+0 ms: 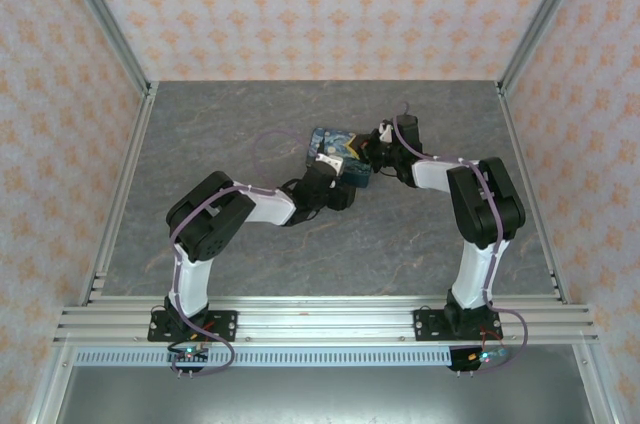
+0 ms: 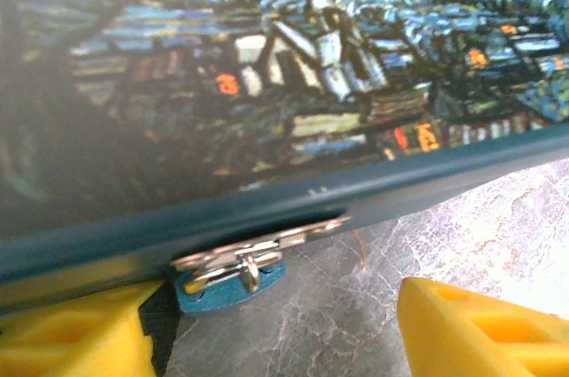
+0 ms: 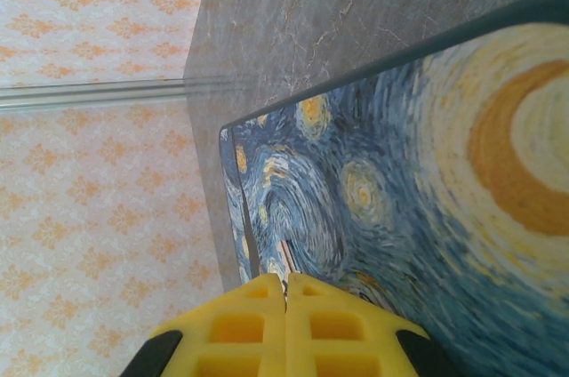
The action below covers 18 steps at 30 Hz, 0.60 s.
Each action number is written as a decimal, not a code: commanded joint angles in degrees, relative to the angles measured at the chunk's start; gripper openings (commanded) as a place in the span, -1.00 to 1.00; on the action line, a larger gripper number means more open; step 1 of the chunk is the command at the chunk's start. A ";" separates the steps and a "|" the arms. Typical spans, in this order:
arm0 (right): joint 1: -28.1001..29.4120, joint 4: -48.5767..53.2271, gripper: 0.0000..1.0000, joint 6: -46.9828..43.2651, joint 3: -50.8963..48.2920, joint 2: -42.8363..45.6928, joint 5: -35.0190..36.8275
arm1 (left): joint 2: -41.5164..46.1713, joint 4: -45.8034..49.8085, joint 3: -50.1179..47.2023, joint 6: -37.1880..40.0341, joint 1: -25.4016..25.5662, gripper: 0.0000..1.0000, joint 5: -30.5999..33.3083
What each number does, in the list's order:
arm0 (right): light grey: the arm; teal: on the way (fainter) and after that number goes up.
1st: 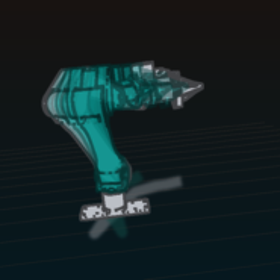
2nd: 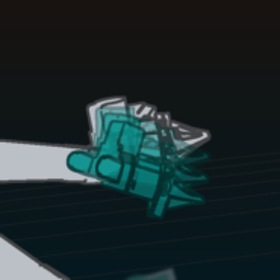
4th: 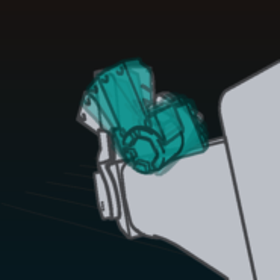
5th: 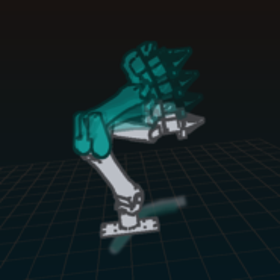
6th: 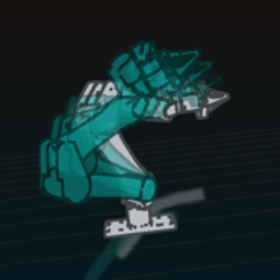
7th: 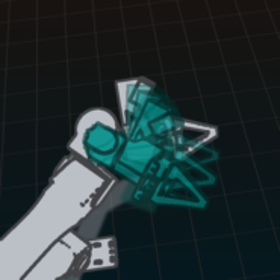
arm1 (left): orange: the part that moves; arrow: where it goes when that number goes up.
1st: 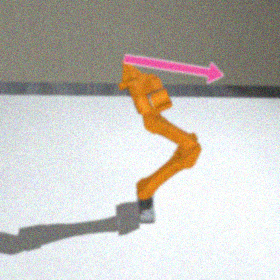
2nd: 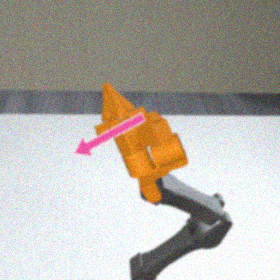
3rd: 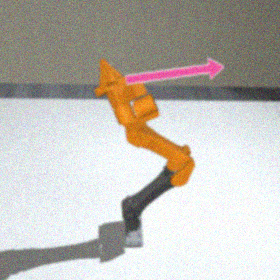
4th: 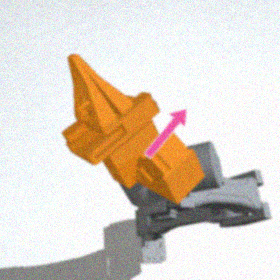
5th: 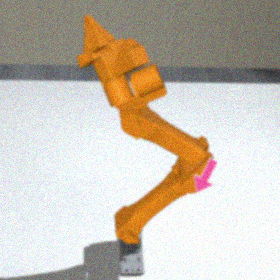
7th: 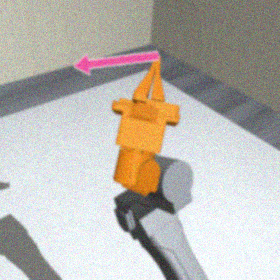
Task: Unlock the padlock with the key
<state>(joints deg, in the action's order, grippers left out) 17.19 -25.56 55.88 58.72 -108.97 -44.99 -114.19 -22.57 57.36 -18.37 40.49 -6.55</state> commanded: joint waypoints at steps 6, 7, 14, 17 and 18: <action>0.18 1.74 -1.00 -1.64 -0.05 -1.42 -0.18 | -3.18 -9.86 0.49 -11.36 -2.36 0.35 -15.73; 0.21 1.96 -1.00 -1.74 -0.02 -1.42 -0.18 | -3.52 -11.02 0.40 -11.92 -2.84 0.35 -16.61; 0.20 2.46 -1.00 -2.13 -0.27 -1.17 -0.27 | -4.37 -13.70 0.19 -15.81 -3.58 0.35 -19.03; 0.20 2.28 -1.00 -2.15 -0.18 -1.42 -0.27 | -4.51 -16.63 -0.82 -17.88 -3.57 0.35 -20.27; 0.21 2.21 -1.00 -2.10 -0.10 -1.51 -0.32 | -4.55 -17.42 -1.14 -18.41 -3.58 0.35 -20.37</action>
<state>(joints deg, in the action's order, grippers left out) 17.19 -25.74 55.18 58.72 -109.03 -44.97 -116.66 -34.59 57.14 -33.19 35.83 -21.26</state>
